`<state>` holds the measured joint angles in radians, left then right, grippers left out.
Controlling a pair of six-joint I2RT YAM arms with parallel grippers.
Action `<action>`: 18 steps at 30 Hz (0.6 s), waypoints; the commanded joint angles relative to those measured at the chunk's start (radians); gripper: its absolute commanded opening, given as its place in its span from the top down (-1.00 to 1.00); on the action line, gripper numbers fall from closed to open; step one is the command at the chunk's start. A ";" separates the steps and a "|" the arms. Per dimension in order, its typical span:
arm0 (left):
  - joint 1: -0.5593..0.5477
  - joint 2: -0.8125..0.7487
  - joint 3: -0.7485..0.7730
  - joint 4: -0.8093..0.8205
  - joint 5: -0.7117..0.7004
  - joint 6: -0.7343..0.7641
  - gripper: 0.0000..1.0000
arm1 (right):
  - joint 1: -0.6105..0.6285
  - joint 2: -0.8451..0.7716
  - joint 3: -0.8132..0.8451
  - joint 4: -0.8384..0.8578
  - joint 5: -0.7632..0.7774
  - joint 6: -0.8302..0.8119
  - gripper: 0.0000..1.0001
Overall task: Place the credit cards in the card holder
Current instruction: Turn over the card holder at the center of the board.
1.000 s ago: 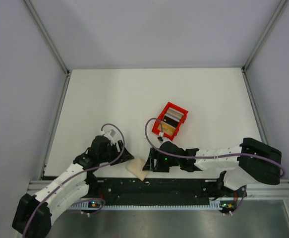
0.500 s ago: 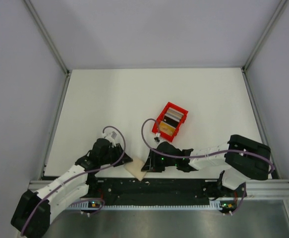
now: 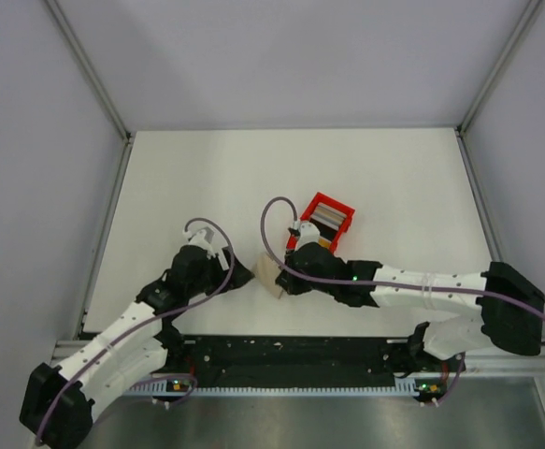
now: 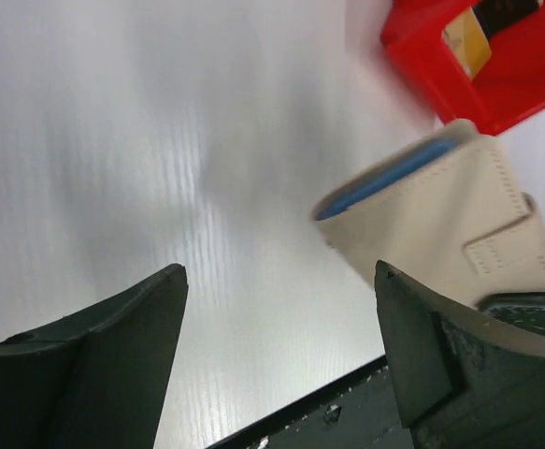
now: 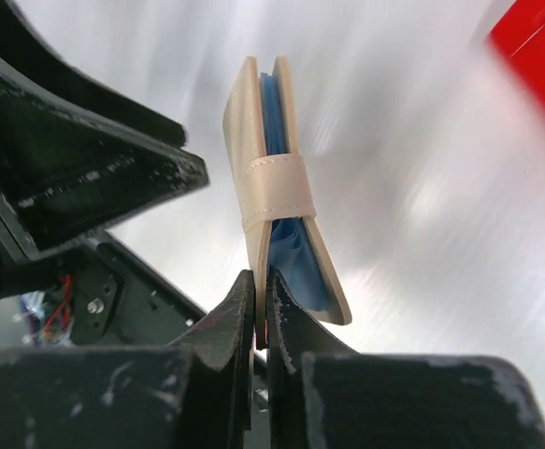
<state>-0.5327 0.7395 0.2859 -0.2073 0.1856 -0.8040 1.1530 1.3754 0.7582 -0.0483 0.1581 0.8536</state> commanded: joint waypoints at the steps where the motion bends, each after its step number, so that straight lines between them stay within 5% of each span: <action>1: 0.017 -0.019 0.136 -0.142 -0.279 0.048 -0.72 | -0.010 -0.073 0.079 -0.223 0.247 -0.315 1.00; 10: 0.187 -0.054 0.164 -0.251 -0.385 0.019 -0.75 | 0.149 0.252 0.251 -0.422 0.648 -0.461 1.00; 18: 0.365 -0.057 0.148 -0.256 -0.307 0.025 -0.75 | 0.272 0.369 0.300 -0.417 0.650 -0.462 1.00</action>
<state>-0.2272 0.6956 0.4374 -0.4591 -0.1444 -0.7853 1.3773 1.7504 1.0306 -0.4400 0.7704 0.4103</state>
